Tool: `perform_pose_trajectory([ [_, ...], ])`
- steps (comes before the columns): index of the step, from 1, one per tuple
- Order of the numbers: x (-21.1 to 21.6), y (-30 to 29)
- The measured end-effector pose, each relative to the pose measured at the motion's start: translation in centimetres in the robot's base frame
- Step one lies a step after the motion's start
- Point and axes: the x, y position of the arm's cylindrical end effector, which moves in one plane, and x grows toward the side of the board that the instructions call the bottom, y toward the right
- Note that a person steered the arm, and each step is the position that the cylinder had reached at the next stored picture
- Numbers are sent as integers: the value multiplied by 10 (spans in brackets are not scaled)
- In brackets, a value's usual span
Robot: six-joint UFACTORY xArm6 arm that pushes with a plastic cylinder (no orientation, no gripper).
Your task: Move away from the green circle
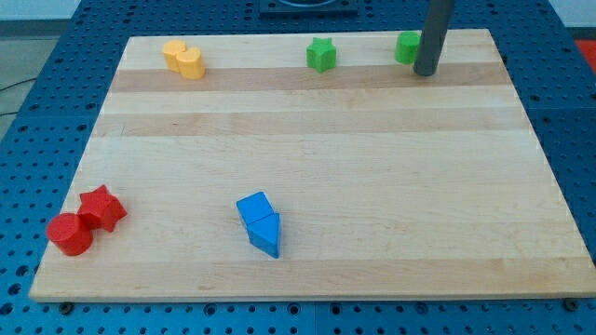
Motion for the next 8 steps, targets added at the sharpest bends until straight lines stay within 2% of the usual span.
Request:
perform_pose_trajectory([
  [1,0,0],
  [2,32,5],
  [3,25,5],
  [4,48,-48],
  [5,75,-54],
  [6,108,-42],
  [7,103,-42],
  [8,100,6],
])
